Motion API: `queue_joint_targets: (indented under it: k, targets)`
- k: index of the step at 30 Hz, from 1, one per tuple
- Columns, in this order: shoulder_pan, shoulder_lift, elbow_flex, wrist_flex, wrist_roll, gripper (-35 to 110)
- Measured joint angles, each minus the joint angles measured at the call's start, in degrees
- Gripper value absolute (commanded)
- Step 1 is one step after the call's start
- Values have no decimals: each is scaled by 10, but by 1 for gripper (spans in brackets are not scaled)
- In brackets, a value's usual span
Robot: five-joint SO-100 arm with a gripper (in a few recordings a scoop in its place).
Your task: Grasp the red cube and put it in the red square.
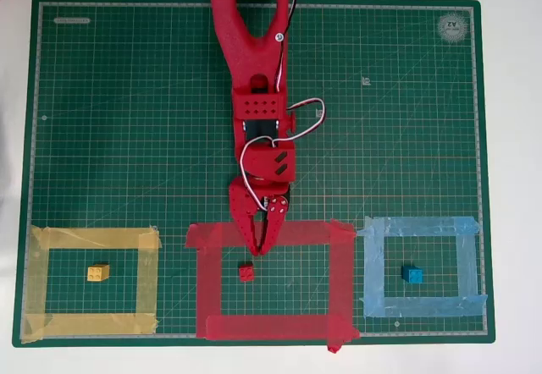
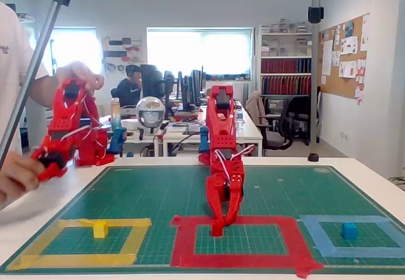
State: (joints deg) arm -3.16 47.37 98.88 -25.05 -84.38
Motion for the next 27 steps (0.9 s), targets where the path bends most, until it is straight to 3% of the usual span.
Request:
queue_joint_targets:
  k: [10,20,27]
  targets:
    - [-40,379,327,23,33,-1]
    - [-38,802,679,148,37,-1]
    - [-15,978,801,265,34,-1]
